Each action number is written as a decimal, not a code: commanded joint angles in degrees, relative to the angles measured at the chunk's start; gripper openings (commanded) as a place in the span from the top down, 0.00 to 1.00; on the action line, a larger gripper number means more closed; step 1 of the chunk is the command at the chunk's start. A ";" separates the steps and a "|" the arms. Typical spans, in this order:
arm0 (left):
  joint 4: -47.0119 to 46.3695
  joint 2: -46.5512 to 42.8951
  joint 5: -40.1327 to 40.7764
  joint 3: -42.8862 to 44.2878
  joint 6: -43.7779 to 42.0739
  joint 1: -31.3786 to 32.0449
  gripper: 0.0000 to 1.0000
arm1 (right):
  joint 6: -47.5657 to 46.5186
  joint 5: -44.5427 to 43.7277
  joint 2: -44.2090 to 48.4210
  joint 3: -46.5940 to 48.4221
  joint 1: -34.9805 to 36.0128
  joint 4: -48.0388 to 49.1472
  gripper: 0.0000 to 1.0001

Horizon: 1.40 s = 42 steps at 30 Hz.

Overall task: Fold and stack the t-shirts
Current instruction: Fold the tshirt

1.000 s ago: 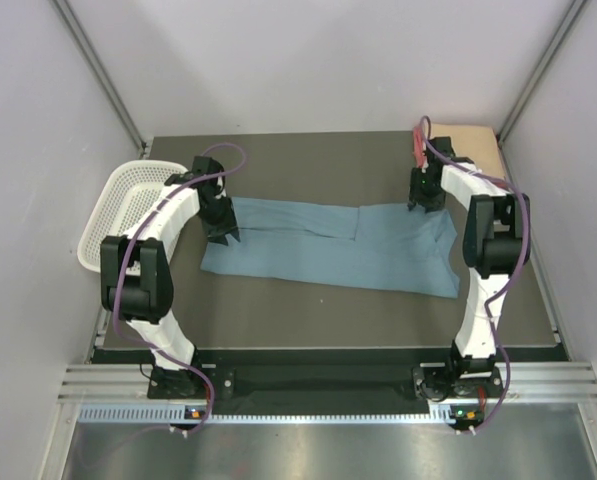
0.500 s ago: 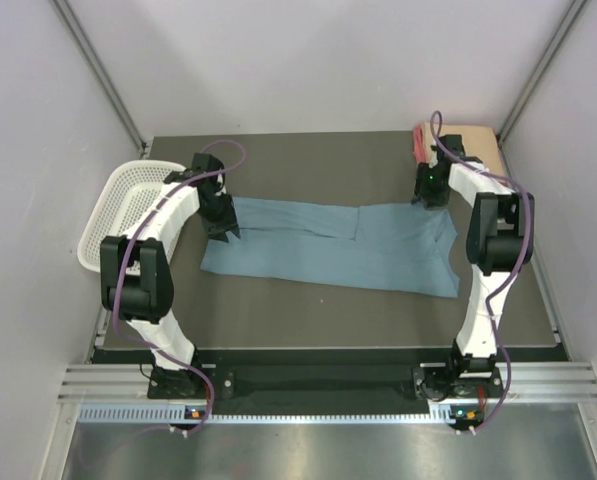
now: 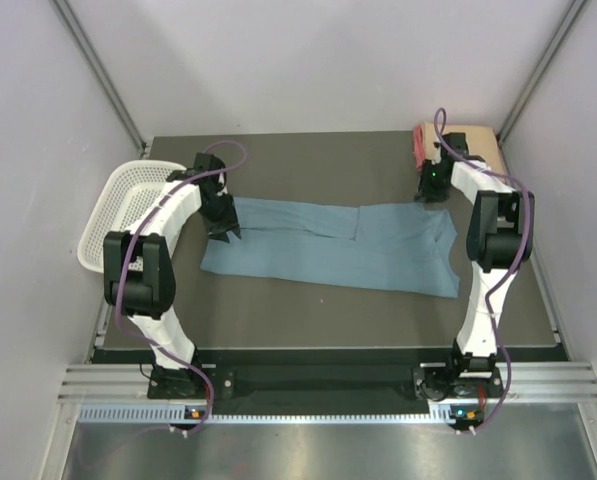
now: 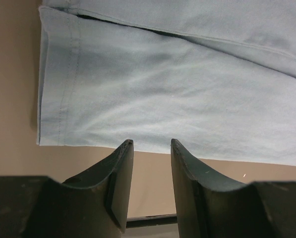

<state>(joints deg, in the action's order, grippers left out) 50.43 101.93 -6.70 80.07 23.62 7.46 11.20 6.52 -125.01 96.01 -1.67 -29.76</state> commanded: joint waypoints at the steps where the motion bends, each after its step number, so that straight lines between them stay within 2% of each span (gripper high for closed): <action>1: 0.19 0.20 -0.86 2.28 0.03 -0.17 0.59 | 0.22 1.04 0.73 -2.74 0.00 -0.56 0.62; 11: -0.34 0.29 -1.30 2.28 0.47 -0.26 0.59 | -1.62 -2.75 2.75 -5.48 1.32 -1.71 0.67; 23: -0.25 0.02 -1.74 2.72 0.47 -0.26 0.59 | -1.18 -5.11 2.05 -0.92 3.96 -3.37 0.90; 28: -0.16 -0.24 -1.74 2.54 0.38 -0.26 0.59 | 1.18 -5.65 5.73 1.82 4.48 -6.89 0.99; 42: -2.09 -1.65 -2.62 -0.27 0.91 -0.26 0.59 | 2.59 -3.45 23.66 -14.52 6.51 -8.65 1.00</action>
<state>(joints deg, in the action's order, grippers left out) 49.65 102.28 -8.25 80.12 24.12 7.49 12.73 1.85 -105.21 84.47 4.03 -37.78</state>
